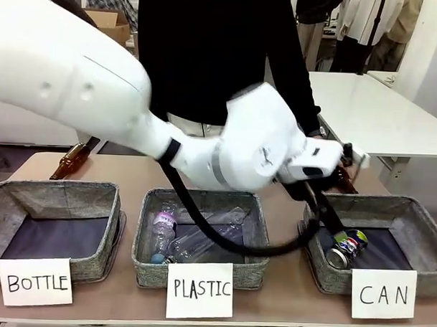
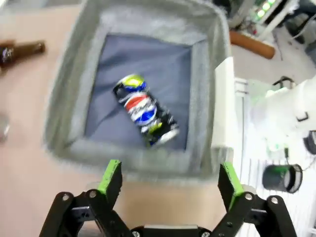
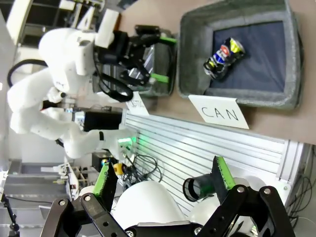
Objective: Sort the can waste into the basket.
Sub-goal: Pick up the can waste from the table and place it in the right Fabric basket.
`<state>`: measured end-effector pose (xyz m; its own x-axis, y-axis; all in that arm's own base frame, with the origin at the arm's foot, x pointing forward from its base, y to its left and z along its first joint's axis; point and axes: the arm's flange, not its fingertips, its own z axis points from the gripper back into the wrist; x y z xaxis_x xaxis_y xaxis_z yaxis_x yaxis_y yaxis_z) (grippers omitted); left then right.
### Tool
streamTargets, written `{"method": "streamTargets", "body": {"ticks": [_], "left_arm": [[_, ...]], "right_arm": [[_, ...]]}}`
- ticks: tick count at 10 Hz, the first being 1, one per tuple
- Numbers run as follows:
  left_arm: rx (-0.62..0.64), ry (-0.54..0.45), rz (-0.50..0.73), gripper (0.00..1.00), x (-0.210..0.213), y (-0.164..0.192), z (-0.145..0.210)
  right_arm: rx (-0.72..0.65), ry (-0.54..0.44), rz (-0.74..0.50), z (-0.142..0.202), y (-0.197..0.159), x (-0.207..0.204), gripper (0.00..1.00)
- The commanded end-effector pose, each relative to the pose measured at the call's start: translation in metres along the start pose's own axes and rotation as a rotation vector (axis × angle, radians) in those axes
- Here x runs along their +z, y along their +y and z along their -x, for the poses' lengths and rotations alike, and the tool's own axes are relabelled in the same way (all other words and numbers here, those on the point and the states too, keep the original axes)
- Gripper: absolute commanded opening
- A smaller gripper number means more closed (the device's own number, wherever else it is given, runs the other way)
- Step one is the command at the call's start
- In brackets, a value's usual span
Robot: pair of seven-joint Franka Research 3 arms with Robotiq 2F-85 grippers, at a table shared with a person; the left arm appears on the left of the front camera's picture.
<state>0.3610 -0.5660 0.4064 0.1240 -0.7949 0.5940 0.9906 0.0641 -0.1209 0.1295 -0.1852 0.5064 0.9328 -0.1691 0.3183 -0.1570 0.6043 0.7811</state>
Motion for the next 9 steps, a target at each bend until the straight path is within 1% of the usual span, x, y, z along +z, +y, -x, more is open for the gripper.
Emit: {"method": "streamTargets", "body": {"ticks": [1,2,3,4,5,7,8,9], "left_arm": [[0.217,0.174,-0.040,1.00,0.098,0.005,0.000],[0.363,0.206,-0.044,1.00,0.161,0.016,0.001],[0.513,0.203,-0.029,1.00,0.229,0.024,0.016],[0.623,0.157,-0.039,1.00,0.283,0.033,0.036],[0.704,0.126,-0.010,1.00,0.334,0.042,0.066],[0.879,-0.122,-0.021,1.00,0.441,0.055,0.142],[0.965,-0.250,0.027,1.00,0.494,0.056,0.195],[1.028,-0.374,0.052,1.00,0.528,0.052,0.245]], "right_arm": [[-0.075,-0.111,-0.038,-0.003,-0.001,0.024,1.00],[-0.137,-0.173,-0.014,-0.016,0.001,0.025,1.00],[-0.190,-0.189,-0.017,-0.037,0.013,0.009,1.00],[-0.222,-0.201,0.045,-0.059,0.031,-0.015,1.00],[-0.183,-0.197,0.034,-0.080,0.052,-0.041,1.00],[-0.105,-0.174,0.030,-0.112,0.101,-0.088,1.00],[-0.090,-0.153,-0.009,-0.128,0.127,-0.113,1.00],[-0.119,-0.156,-0.035,-0.141,0.149,-0.133,1.00]]}}
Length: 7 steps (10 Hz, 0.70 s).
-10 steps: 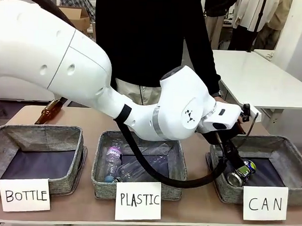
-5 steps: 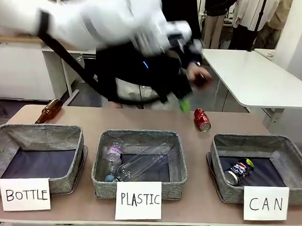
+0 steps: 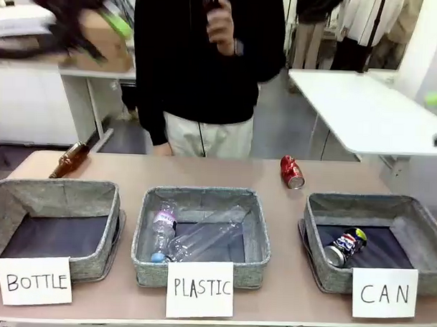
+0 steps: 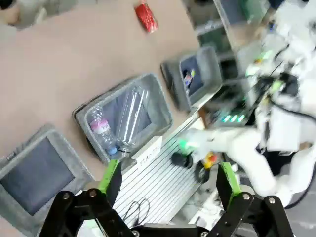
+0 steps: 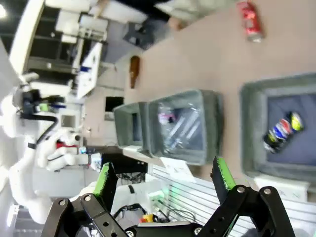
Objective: Sort the can waste into the basket.
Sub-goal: Pick up the can waste from the table and place it in the right Fabric basket.
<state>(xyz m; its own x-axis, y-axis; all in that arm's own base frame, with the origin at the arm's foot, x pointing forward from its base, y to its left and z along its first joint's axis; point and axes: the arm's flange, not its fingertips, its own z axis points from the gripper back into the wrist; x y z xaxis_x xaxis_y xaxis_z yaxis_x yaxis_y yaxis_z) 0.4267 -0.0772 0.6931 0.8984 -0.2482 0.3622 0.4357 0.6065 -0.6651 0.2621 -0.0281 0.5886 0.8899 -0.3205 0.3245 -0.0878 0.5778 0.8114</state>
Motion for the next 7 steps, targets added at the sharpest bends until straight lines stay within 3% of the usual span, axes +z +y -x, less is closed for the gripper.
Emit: {"method": "streamTargets", "body": {"ticks": [1,3,4,5,6,7], "left_arm": [[0.097,-0.180,0.141,1.00,0.042,0.058,0.053],[0.189,-0.272,0.336,1.00,0.075,0.135,0.105],[0.211,-0.272,0.482,1.00,0.075,0.171,0.118],[0.183,-0.239,0.234,1.00,0.091,0.116,0.092],[0.183,-0.239,0.234,1.00,0.091,0.116,0.092],[0.183,-0.239,0.234,1.00,0.091,0.116,0.092]], "right_arm": [[-0.108,-0.003,-0.055,-0.023,0.032,-0.034,1.00],[-0.240,0.067,-0.178,-0.035,0.060,-0.055,1.00],[-0.278,0.082,-0.183,-0.039,0.064,-0.058,1.00],[-0.323,0.081,-0.203,-0.042,0.062,-0.056,1.00],[-0.202,0.085,-0.142,-0.029,0.059,-0.061,1.00],[-0.202,0.085,-0.142,-0.029,0.059,-0.061,1.00]]}}
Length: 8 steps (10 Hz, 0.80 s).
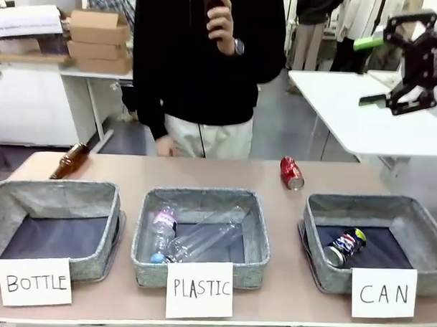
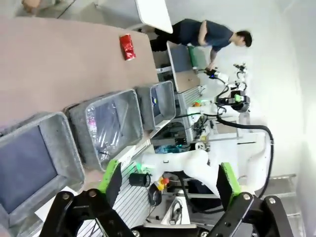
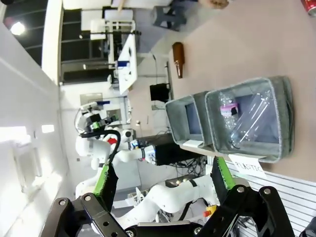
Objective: Sort the can waste into the basket.
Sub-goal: Pick up the can waste from the table and place it in the right Fabric basket.
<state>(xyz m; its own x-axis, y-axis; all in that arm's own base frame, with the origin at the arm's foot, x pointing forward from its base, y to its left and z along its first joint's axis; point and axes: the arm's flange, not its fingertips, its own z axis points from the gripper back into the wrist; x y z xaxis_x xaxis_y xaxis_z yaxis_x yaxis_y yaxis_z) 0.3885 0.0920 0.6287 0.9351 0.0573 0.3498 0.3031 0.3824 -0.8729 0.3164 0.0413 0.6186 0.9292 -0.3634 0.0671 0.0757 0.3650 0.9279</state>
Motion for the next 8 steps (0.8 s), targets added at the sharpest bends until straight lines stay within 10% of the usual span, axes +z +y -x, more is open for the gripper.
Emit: {"method": "streamTargets", "body": {"ticks": [1,8], "left_arm": [[-0.001,0.010,-0.051,1.00,-0.0017,-0.0138,-0.0050],[-0.001,0.010,-0.051,1.00,-0.0017,-0.0138,-0.0050]], "right_arm": [[0.046,-0.006,0.016,0.0069,-0.0025,0.0002,1.00],[0.046,-0.006,0.016,0.0069,-0.0025,0.0002,1.00]]}}
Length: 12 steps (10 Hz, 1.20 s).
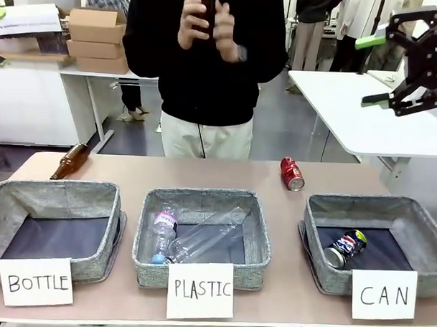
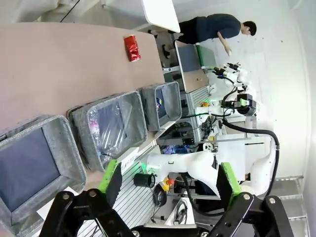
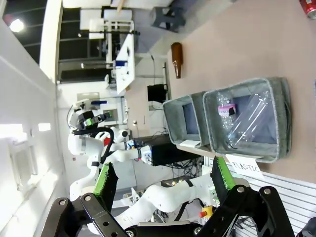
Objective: Sort the can waste into the basket.
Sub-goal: Pick up the can waste from the table and place it in the right Fabric basket.
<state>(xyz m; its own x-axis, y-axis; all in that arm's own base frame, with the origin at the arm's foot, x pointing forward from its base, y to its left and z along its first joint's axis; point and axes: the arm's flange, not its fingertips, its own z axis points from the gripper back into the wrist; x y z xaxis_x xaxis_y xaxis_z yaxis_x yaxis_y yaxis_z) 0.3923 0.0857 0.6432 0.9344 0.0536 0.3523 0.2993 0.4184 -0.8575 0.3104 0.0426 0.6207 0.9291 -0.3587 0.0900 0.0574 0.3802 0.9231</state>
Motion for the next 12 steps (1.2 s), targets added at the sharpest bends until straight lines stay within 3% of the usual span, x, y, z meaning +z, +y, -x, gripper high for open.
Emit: {"method": "streamTargets", "body": {"ticks": [1,2,3,4,5,7,8,9,11,12], "left_arm": [[0.003,0.007,-0.012,1.00,0.000,0.000,0.003],[0.003,0.007,-0.012,1.00,0.000,0.000,0.003],[0.003,0.007,-0.012,1.00,0.000,0.000,0.003],[0.003,0.007,-0.012,1.00,0.000,0.000,0.003],[0.003,0.007,-0.012,1.00,0.000,0.000,0.003],[0.003,0.007,-0.012,1.00,0.000,0.000,0.003],[0.003,0.007,-0.012,1.00,0.000,0.000,0.003],[0.003,0.007,-0.012,1.00,0.000,0.000,0.003],[0.003,0.007,-0.012,1.00,0.000,0.000,0.003],[0.003,0.007,-0.012,1.00,0.000,0.000,0.003]], "right_arm": [[0.000,0.000,0.000,0.000,0.000,0.000,1.00],[0.040,-0.142,0.380,0.012,0.003,0.012,1.00],[0.181,-0.157,0.600,-0.016,0.008,-0.017,1.00],[0.261,-0.091,0.831,-0.059,-0.006,-0.052,1.00],[0.330,0.011,0.938,-0.095,-0.016,-0.090,1.00],[0.383,0.080,1.023,-0.135,-0.035,-0.124,1.00],[0.287,0.093,0.915,-0.140,-0.040,-0.130,1.00],[0.352,0.037,0.868,-0.101,-0.050,-0.126,1.00],[0.352,0.037,0.868,-0.101,-0.050,-0.126,1.00],[0.359,0.083,0.912,-0.129,-0.062,-0.137,1.00]]}}
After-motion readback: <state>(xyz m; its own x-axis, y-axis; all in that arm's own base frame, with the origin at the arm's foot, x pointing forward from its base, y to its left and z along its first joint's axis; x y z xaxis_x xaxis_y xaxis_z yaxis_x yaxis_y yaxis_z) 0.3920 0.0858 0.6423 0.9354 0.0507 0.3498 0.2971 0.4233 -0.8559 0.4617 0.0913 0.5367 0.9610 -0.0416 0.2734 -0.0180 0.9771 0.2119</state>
